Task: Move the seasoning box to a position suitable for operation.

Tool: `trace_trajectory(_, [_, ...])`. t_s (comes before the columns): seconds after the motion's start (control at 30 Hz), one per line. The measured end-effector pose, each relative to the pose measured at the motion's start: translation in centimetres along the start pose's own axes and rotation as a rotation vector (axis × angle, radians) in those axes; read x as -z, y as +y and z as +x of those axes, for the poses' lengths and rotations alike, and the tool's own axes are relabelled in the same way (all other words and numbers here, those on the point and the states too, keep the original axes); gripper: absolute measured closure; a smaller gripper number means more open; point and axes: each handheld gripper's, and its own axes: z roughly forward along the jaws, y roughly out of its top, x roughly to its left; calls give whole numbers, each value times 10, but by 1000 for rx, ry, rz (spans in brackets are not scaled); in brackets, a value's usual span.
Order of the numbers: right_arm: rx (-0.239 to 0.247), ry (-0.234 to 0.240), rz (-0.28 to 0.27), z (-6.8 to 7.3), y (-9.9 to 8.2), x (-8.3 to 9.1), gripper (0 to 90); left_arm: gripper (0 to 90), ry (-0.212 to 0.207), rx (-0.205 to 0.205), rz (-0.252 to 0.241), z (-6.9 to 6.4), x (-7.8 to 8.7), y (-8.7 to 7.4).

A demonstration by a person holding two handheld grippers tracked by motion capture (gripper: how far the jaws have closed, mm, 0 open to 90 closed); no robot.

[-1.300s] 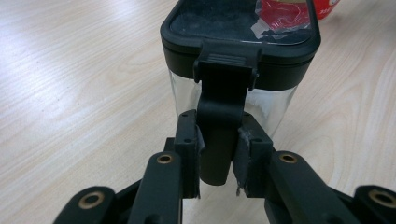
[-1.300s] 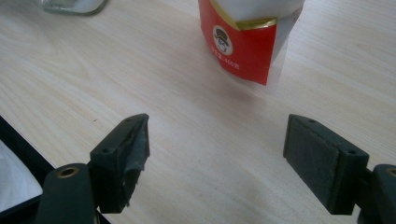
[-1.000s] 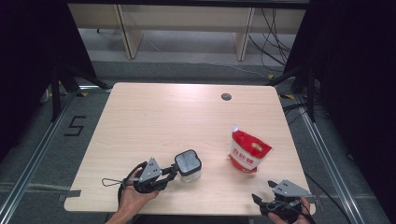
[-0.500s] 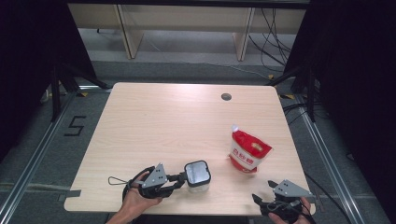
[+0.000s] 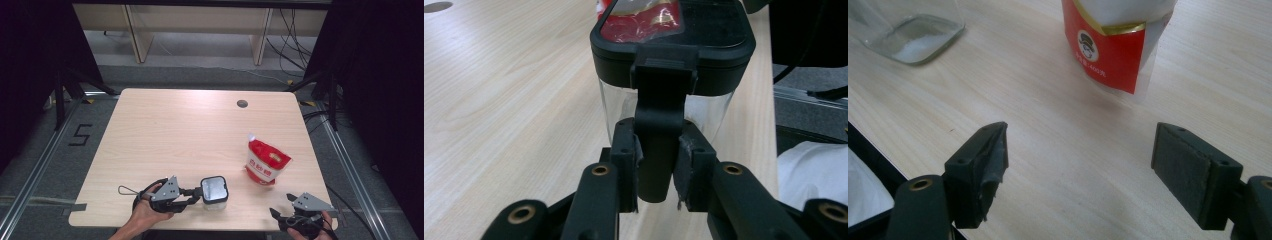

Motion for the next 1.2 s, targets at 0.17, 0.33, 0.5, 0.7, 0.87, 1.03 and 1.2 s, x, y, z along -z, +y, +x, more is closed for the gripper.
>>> trace_trajectory(0.17, [4, -3, 2, 1, 0, 1, 238, 723, -11, 13, -8, 0, -1, 0])
trace_trajectory(0.33, [-1, -1, 4, 1, 0, 1, 238, 698, 27, 46, 3, 5, 1, -1])
trace_trajectory(0.5, [-5, -9, 4, 1, 0, 1, 238, 683, 32, 50, 4, 6, 2, -2])
trace_trajectory(0.7, [12, -23, -10, 1, 0, 1, 238, 634, 37, 73, 6, 6, 2, -2])
trace_trajectory(0.87, [-15, -2, -5, 2, 1, 1, 238, 532, 42, 101, 4, 2, 9, 0])
trace_trajectory(1.03, [-40, 1, -8, 6, 2, 3, 238, 473, 47, 153, -12, -4, 18, 2])
trace_trajectory(1.2, [15, 11, -37, 4, 3, 1, 242, 437, 60, 186, -37, -4, 27, 6])
